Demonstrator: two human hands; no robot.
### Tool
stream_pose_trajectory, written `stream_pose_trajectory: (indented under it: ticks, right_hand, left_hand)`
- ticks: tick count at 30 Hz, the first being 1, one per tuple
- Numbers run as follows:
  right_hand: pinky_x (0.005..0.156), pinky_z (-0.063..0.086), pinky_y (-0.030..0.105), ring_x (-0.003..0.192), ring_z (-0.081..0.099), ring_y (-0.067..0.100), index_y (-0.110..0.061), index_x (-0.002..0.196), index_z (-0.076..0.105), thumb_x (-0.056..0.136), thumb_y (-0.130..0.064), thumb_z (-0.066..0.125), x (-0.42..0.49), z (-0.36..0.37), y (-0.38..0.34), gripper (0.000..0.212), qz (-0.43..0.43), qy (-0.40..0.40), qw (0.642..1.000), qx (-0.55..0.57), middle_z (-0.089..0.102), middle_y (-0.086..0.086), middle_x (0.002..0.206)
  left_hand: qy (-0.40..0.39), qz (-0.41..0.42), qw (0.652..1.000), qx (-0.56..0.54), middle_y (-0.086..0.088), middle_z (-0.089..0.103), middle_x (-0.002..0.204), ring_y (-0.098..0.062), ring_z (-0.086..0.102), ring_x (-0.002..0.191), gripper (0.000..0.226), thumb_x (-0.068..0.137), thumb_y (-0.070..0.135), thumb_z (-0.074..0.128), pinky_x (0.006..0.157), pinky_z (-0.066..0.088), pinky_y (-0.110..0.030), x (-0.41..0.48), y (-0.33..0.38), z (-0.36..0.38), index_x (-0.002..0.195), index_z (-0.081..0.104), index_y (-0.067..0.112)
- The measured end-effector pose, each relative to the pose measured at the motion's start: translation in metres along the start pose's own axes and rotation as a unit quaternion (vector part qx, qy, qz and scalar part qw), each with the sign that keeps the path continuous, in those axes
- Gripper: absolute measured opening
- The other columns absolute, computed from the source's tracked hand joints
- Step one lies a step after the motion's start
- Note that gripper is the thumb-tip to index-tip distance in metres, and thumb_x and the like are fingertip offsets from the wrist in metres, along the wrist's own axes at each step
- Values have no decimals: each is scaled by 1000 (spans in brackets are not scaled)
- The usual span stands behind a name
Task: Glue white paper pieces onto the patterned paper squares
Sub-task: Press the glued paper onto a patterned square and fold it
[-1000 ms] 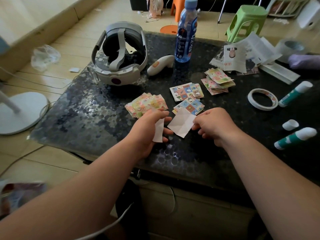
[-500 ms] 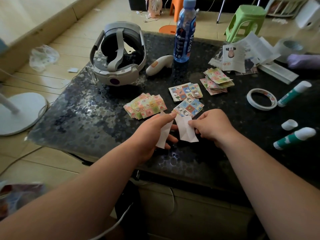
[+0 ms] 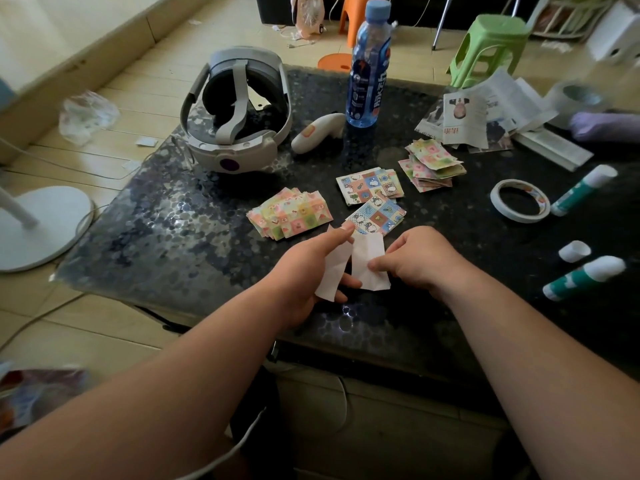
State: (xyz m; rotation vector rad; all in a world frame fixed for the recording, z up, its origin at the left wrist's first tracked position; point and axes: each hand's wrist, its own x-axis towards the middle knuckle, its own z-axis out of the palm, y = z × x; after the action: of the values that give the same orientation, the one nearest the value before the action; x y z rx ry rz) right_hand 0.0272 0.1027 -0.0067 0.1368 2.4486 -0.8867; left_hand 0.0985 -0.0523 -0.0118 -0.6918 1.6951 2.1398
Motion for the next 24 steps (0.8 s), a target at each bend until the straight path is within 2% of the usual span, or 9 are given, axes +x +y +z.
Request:
stream_pose_trajectory:
  ticks: [2,4,7,10,14,17,19,21,24]
  right_hand:
    - [75,56,38,79,67,21,-10,83,75,79,-24,87,2,0,2,19,2,1,1000,11,73,9,85]
    - [64,55,34,72,65,19,-11,83,75,80,-20,87,4,-2,6,16,4,-9,999,44,72,7,82]
    - [49,44,26,58,58,13,-14,86,76,82,-21,86,4,-7,12,13,-4,-19,994,107,69,2,72]
    - [53,44,27,58,57,12,-17,83,77,84,-26,84,2,-17,17,11,-29,-3,992,124,68,-1,68]
    - [62,49,35,60,59,15,-16,75,76,90,-29,77,-3,-29,25,21,-52,2,995,81,66,-3,60]
    - [59,43,29,63,59,14,-16,76,76,96,-32,70,-9,-41,28,26,-67,23,997,20,68,-1,67]
    - [56,38,27,66,60,12,-18,76,76,96,-33,70,-13,-48,31,26,-79,57,995,11,69,-2,70]
    - [55,37,26,62,59,10,-18,72,74,96,-32,71,-14,-54,35,28,-81,83,993,33,67,-6,63]
    - [54,36,25,55,54,12,-14,68,70,95,-29,70,-17,-61,43,31,-82,105,990,56,61,-4,56]
  left_hand:
    - [3,-11,1000,26,-11,66,87,-22,62,62,41,92,48,65,55,41,-32,1,0,1,110,70,11]
    - [0,-19,998,56,-15,64,76,-21,59,61,43,91,51,66,56,39,-31,1,0,0,107,72,11]
    - [-2,-12,999,46,-16,65,80,-23,58,66,43,90,50,68,57,39,-31,4,-1,0,105,74,10]
    - [-7,-5,1000,-3,-14,66,90,-21,59,64,40,89,47,70,58,38,-32,6,0,3,102,74,9]
    - [-26,1,999,-30,-10,65,90,-19,58,62,42,86,46,72,57,36,-31,9,1,9,103,74,7]
    - [-13,2,1000,-16,-10,64,84,-18,58,62,54,75,51,76,55,38,-30,12,1,16,104,76,6]
    - [-5,-3,1000,-9,-10,65,86,-18,58,63,54,74,51,77,54,39,-30,14,2,20,105,76,7]
    - [5,-11,1000,-12,-11,65,91,-19,59,64,47,82,48,75,55,39,-31,16,4,24,106,75,7]
    - [37,-17,999,0,-8,67,100,-19,62,62,47,81,44,76,56,41,-32,19,9,25,111,71,8]
